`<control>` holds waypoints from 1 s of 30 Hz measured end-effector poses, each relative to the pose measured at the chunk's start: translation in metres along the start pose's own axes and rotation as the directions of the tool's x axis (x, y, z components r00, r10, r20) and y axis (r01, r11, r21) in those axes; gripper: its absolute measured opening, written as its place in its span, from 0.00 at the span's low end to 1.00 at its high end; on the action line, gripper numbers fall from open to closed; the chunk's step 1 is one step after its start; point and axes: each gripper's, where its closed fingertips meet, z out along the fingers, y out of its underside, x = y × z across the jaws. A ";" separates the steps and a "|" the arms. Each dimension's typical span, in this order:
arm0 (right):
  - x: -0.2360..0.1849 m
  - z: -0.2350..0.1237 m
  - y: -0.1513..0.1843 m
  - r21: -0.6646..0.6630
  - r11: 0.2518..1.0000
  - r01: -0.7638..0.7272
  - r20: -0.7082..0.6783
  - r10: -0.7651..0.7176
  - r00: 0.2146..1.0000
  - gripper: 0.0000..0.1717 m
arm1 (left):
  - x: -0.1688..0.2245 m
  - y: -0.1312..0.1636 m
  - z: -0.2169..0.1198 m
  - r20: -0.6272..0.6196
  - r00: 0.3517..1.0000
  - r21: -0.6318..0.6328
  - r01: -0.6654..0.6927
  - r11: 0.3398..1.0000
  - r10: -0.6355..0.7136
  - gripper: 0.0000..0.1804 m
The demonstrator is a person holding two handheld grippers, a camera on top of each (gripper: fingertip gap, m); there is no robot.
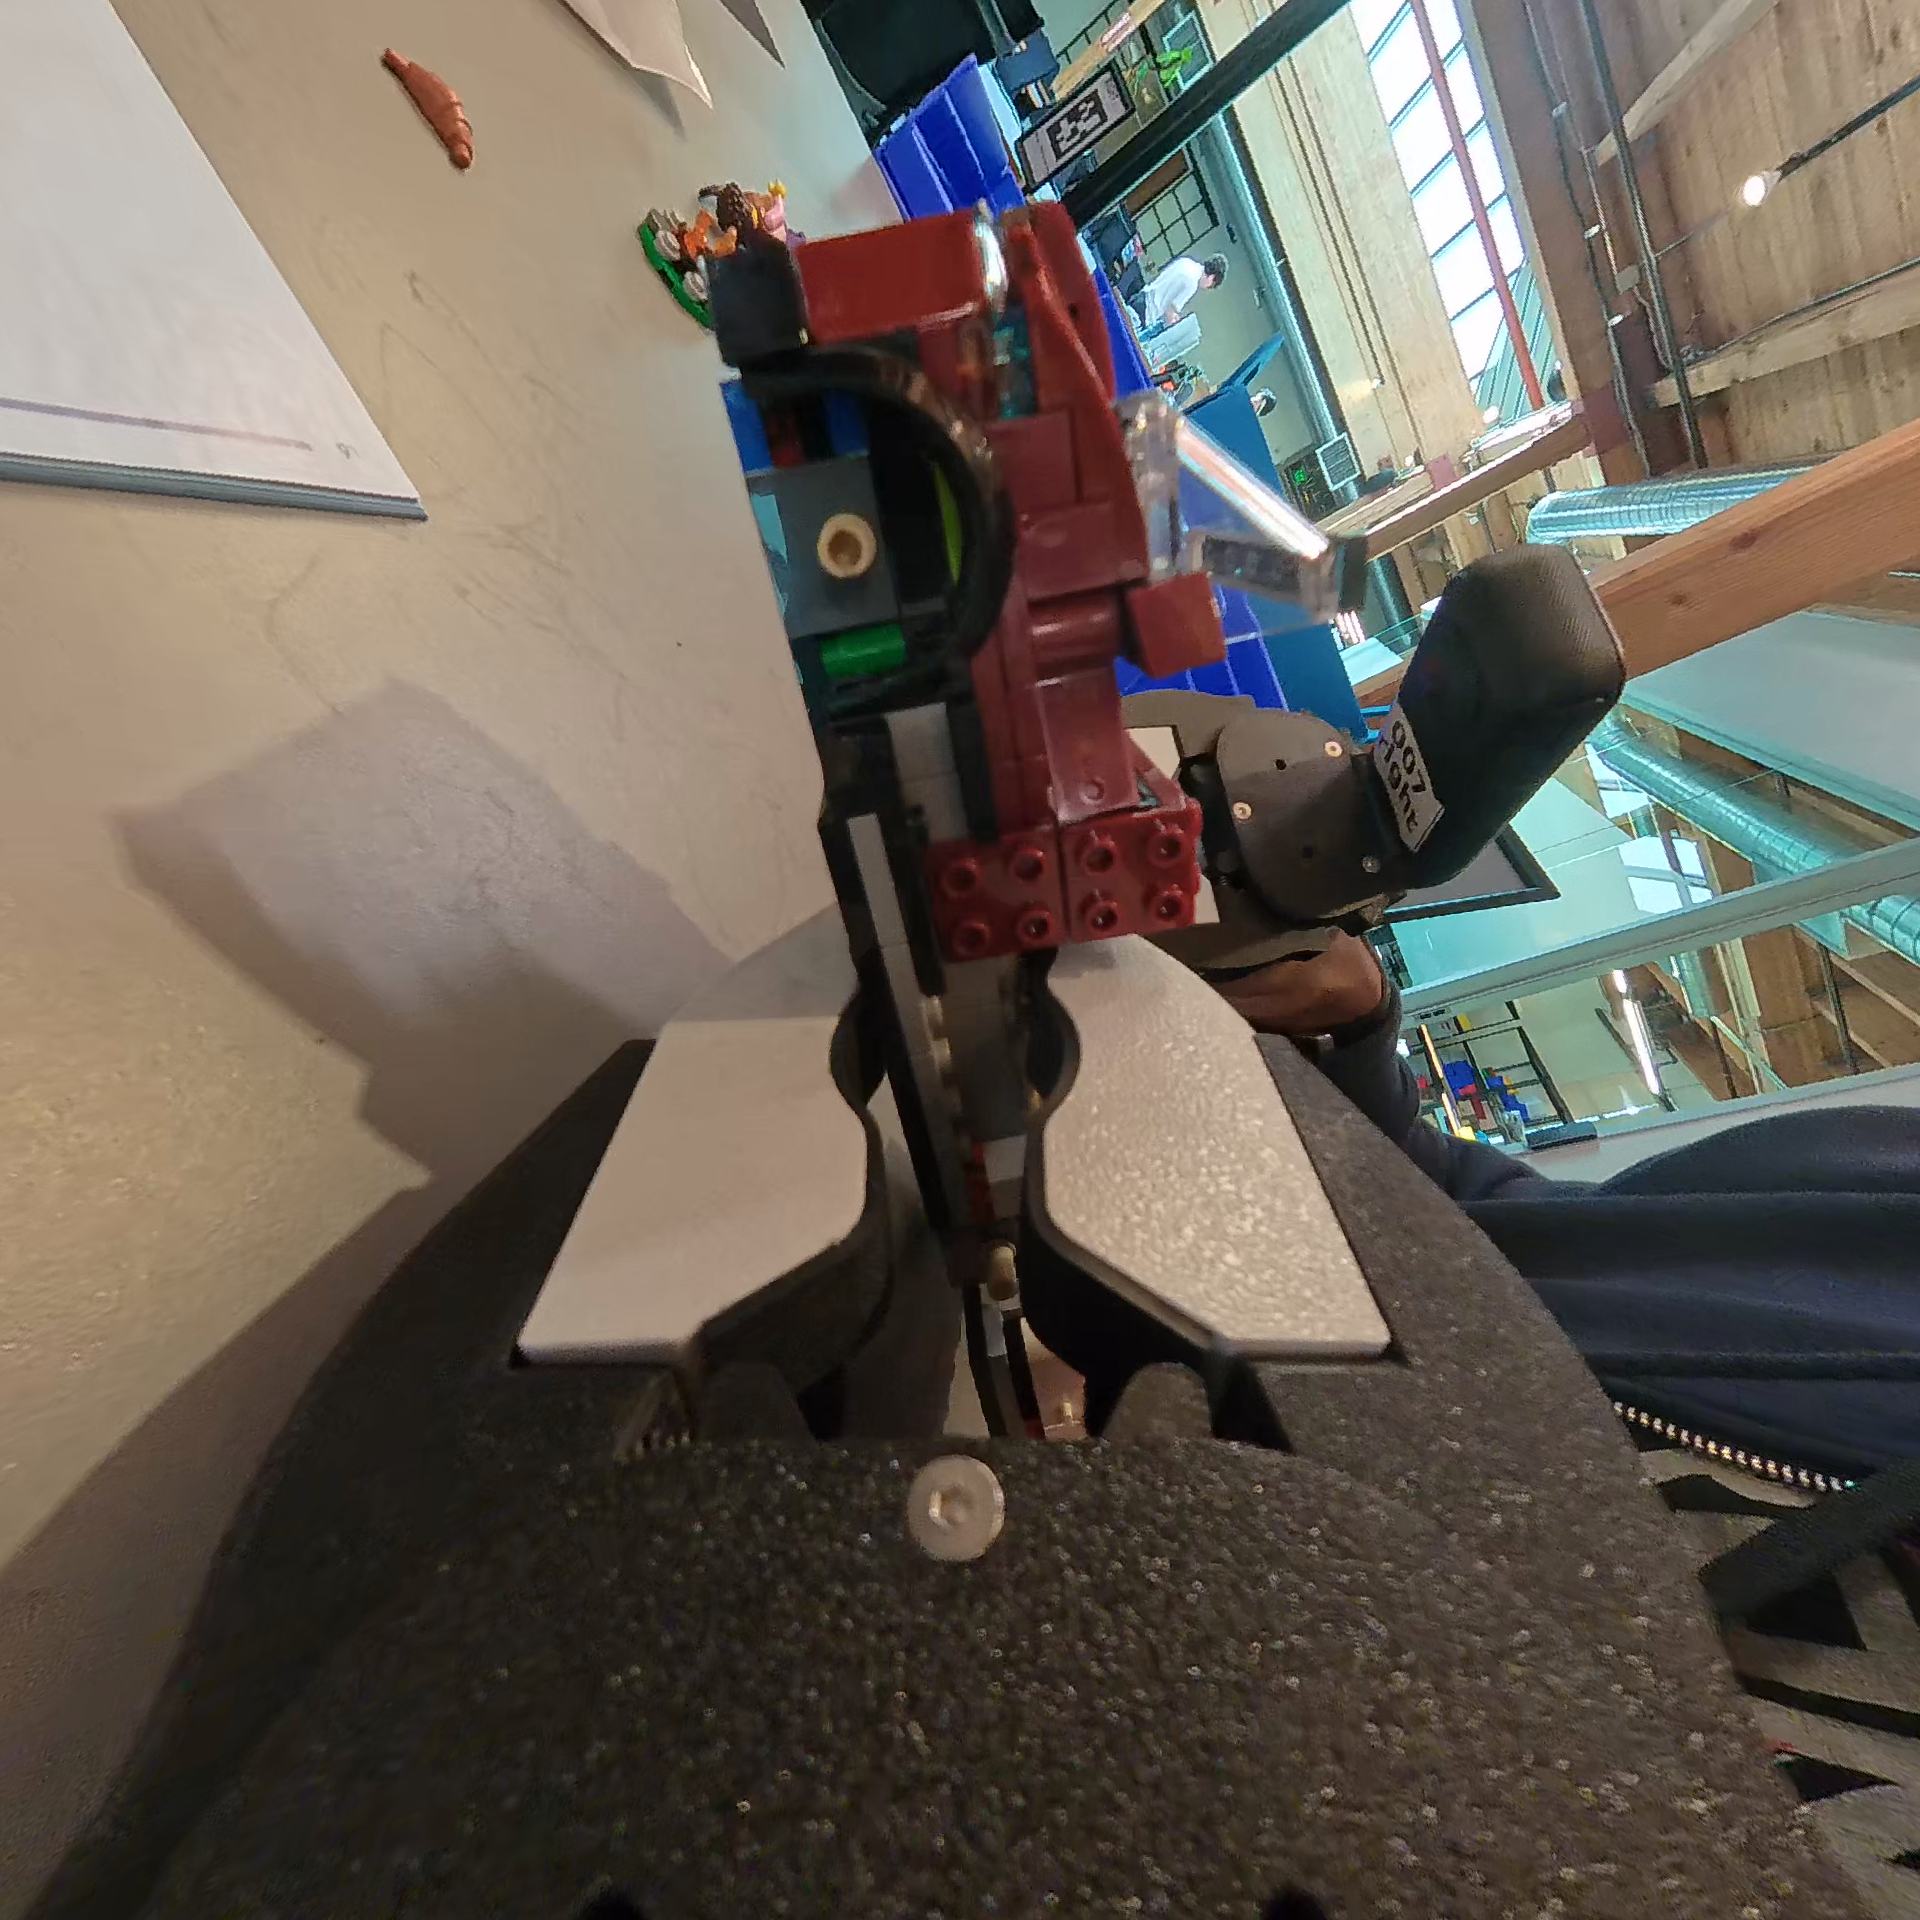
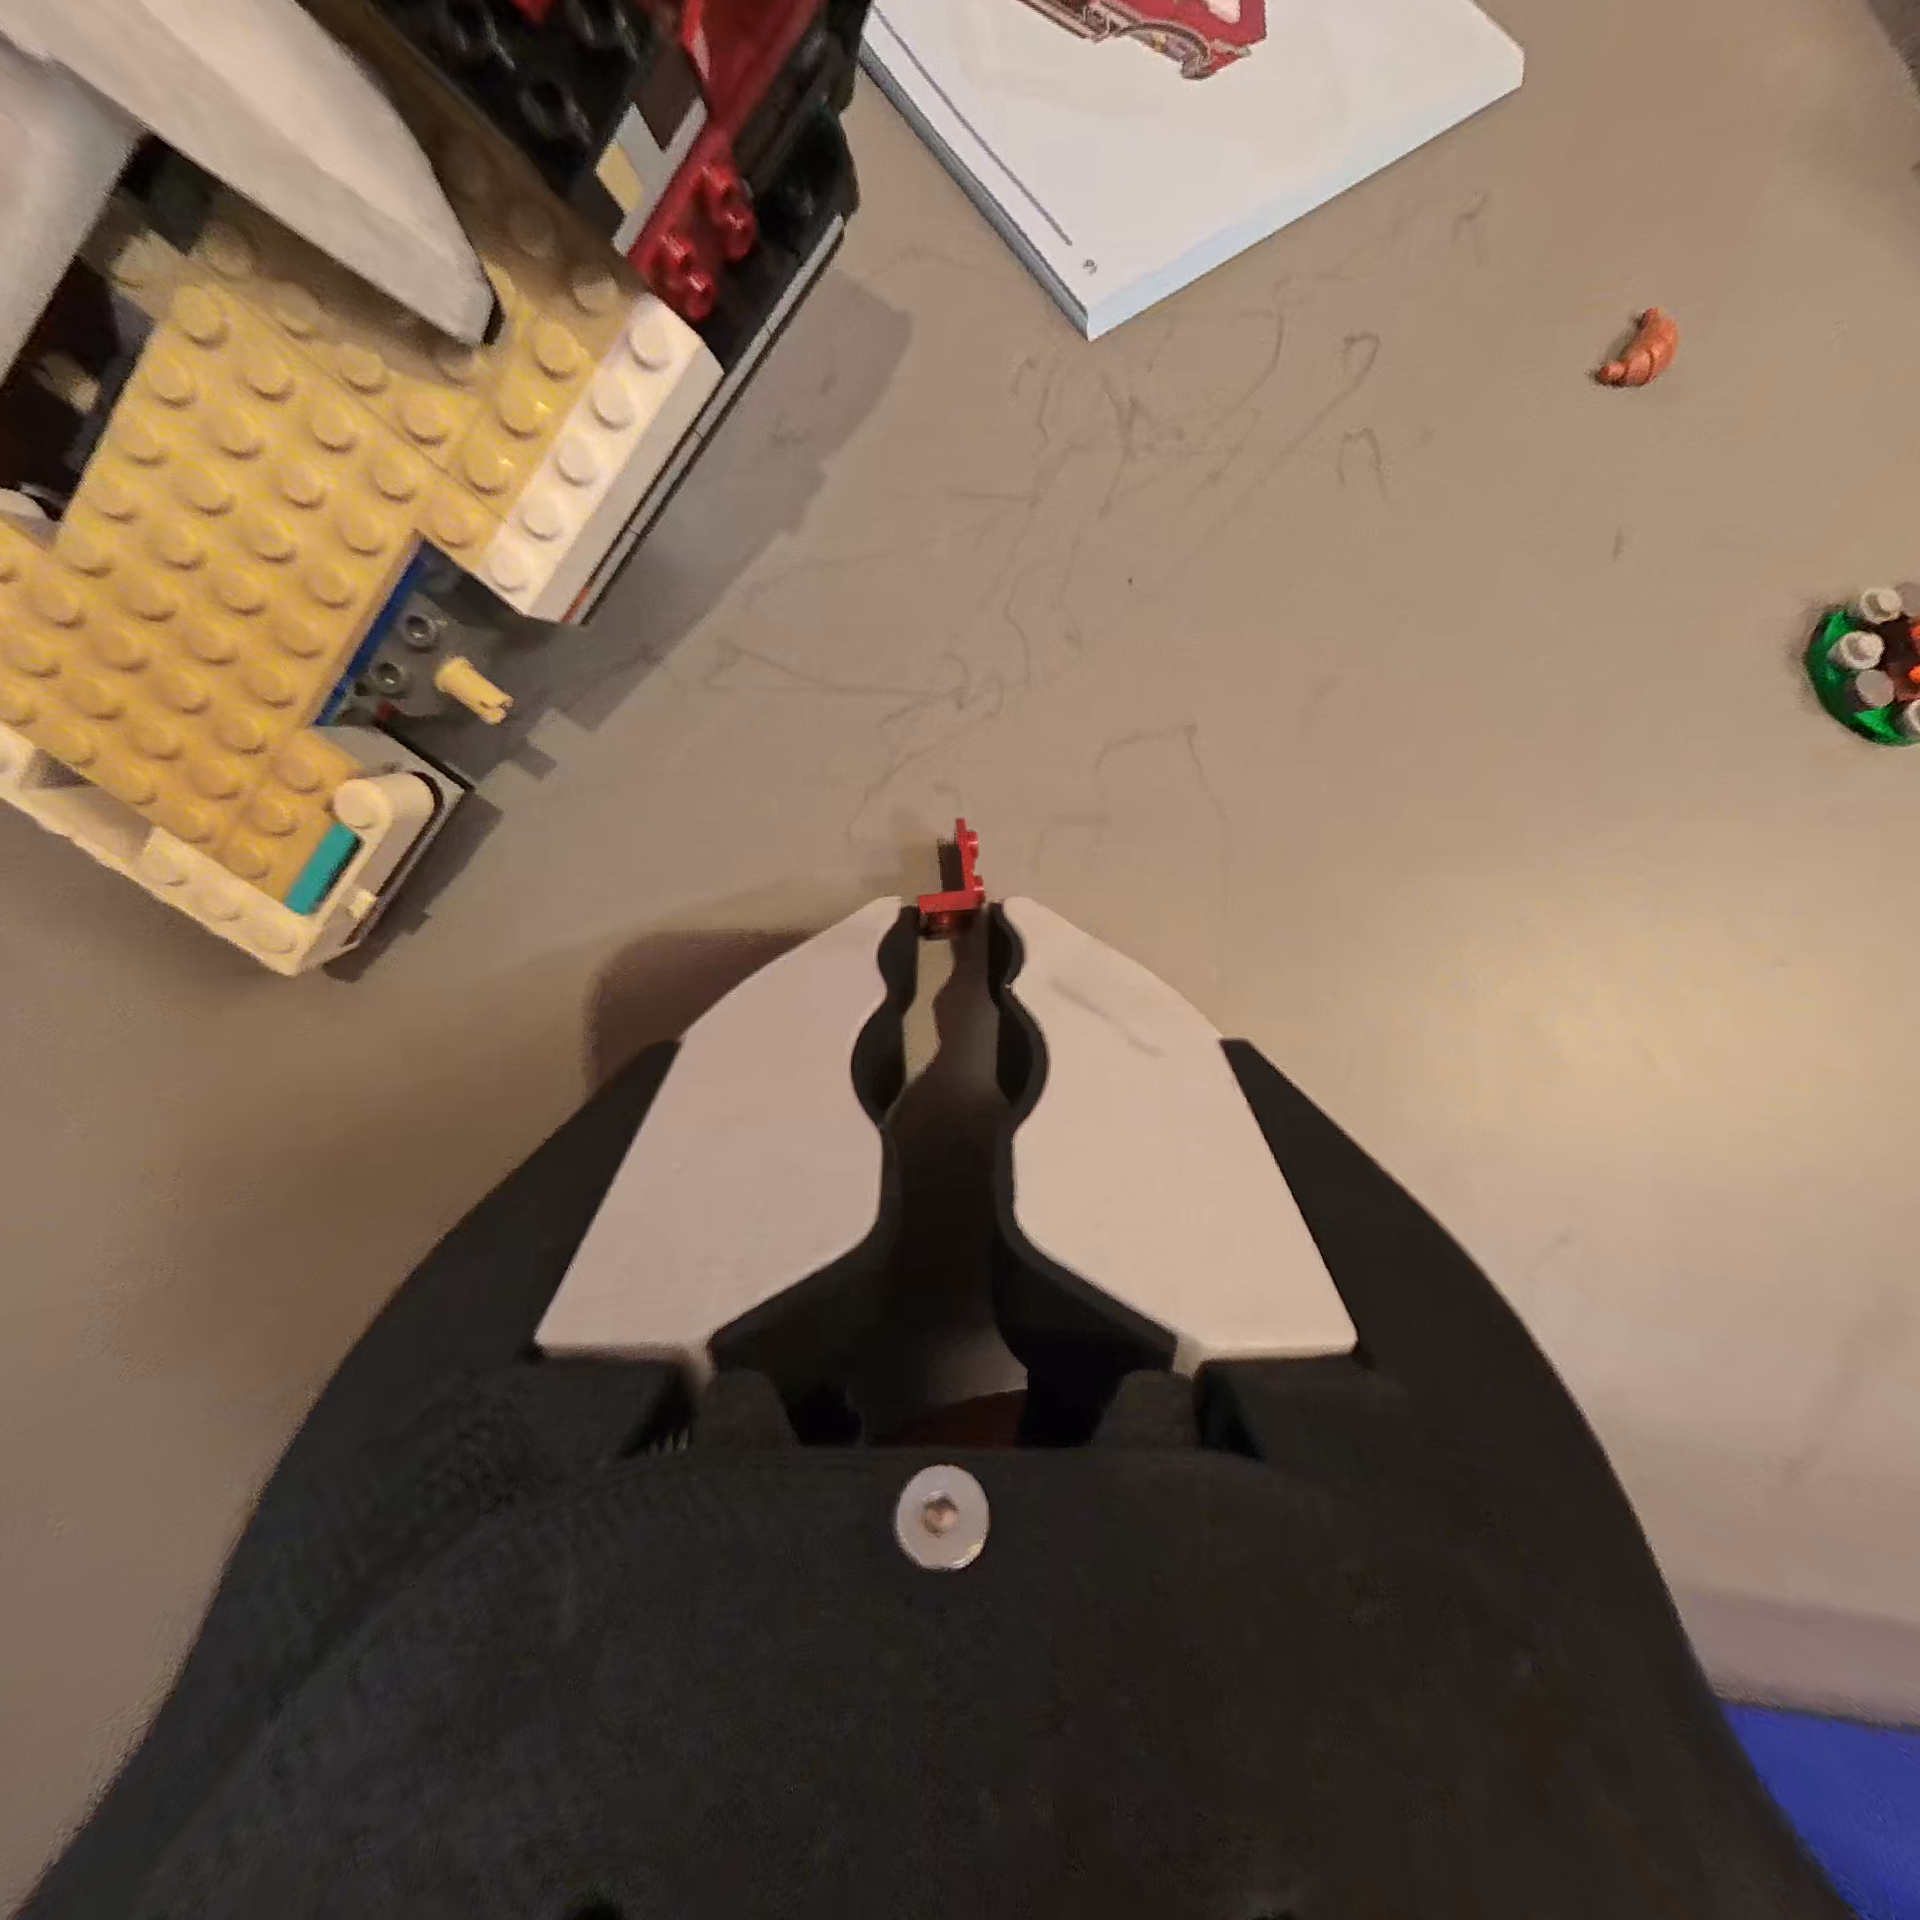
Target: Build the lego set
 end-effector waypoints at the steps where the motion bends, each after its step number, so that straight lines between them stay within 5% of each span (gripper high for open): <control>1: 0.001 0.001 -0.001 0.000 1.000 0.003 0.001 -0.003 1.000 0.07 | 0.000 0.000 0.000 -0.002 1.000 0.001 0.002 1.000 -0.002 0.13; 6: -0.002 -0.002 -0.012 0.029 0.999 -0.043 0.060 0.041 0.997 0.06 | 0.000 0.000 0.000 0.000 1.000 -0.003 0.004 1.000 -0.004 0.13; 13: -0.025 -0.038 -0.080 0.104 0.977 -0.188 0.250 0.157 0.955 0.06 | 0.006 -0.004 -0.002 -0.001 0.999 0.068 -0.033 0.997 0.033 0.13; 20: -0.037 -0.043 -0.108 0.000 0.996 -0.086 0.219 0.084 0.972 0.06 | 0.022 -0.017 -0.016 -0.001 0.995 0.275 -0.091 0.957 0.095 0.13; 30: -0.051 -0.037 -0.123 -0.052 0.997 -0.049 0.211 0.059 0.976 0.06 | 0.024 -0.019 -0.031 0.073 0.986 0.343 -0.167 0.925 0.151 0.13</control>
